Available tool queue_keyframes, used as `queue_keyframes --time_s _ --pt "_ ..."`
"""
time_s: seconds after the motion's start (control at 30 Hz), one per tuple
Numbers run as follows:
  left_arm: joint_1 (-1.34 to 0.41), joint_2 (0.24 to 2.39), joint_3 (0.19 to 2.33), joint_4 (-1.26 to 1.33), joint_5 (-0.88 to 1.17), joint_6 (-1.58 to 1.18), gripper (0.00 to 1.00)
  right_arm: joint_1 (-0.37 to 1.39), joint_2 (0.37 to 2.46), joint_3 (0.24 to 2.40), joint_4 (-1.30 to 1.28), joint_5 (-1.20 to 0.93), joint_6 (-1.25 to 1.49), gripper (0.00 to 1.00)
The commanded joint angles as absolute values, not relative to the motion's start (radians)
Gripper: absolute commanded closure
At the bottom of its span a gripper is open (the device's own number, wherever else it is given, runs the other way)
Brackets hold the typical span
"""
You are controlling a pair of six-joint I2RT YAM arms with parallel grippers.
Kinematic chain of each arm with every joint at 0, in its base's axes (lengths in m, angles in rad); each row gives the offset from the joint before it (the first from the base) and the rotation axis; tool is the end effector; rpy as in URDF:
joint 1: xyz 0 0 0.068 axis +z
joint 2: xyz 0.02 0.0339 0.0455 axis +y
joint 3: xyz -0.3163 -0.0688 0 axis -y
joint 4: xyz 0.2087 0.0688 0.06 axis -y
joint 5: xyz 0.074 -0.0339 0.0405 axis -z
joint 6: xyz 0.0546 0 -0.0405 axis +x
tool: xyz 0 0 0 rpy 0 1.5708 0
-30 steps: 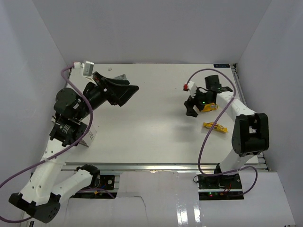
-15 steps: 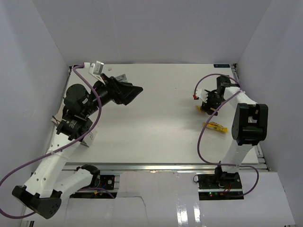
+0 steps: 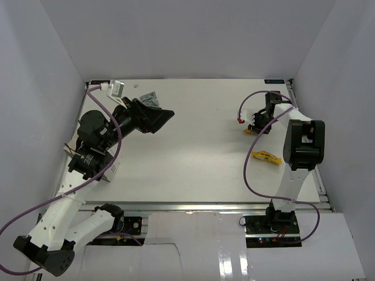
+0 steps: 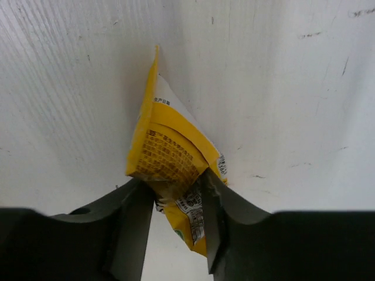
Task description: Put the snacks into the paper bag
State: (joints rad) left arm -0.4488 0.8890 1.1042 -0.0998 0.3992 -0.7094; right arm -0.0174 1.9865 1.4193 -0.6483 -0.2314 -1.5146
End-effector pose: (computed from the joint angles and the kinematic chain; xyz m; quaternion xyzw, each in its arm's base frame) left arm 0.1126 -0.0778 0.4766 0.0621 0.6657 -0.5109 0.5404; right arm 0.4004 0.0056 0.2221 -0.6804 0.7024 -0.0398 0.2053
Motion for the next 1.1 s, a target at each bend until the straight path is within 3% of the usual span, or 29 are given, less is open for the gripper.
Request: queue_keyframes --time_s 0.0,0.17,0.33,0.57,0.7,0.77,0.93,0.97,1.07 --pt "-0.451 0.896 1.081 -0.101 0.39 -0.77 0.02 -0.018 1.97 1.408 -0.672 -0.277 -1.491 0.64" --pt "-0.451 0.89 1.114 -0.101 0.39 -0.74 0.02 -0.015 1.924 1.46 -0.786 -0.467 -1.399 0.78" --pt "-0.451 0.853 1.19 -0.123 0.37 -0.672 0.02 0.052 1.884 1.551 -1.02 -0.848 -1.319 0.83" --pt "-0.451 0.816 1.322 -0.156 0.345 -0.604 0.02 0.464 1.874 1.663 -1.203 -1.169 -1.289 0.88" --pt "-0.451 0.789 1.362 -0.143 0.334 -0.603 0.02 0.696 1.913 1.843 -0.983 -1.226 -1.059 0.88" --pt "-0.451 0.773 1.373 -0.135 0.33 -0.607 0.02 0.802 1.936 1.887 -0.802 -1.229 -0.774 0.89" --pt "-0.451 0.749 1.397 -0.15 0.319 -0.615 0.02 0.934 2.02 1.937 0.075 -1.142 0.0 0.92" --pt "-0.451 0.746 1.399 -0.156 0.311 -0.617 0.02 0.948 2.048 1.969 0.139 -1.087 0.179 0.91" --pt "-0.451 0.729 1.404 -0.161 0.301 -0.623 0.02 0.997 2.157 2.126 0.262 -0.935 0.342 0.91"
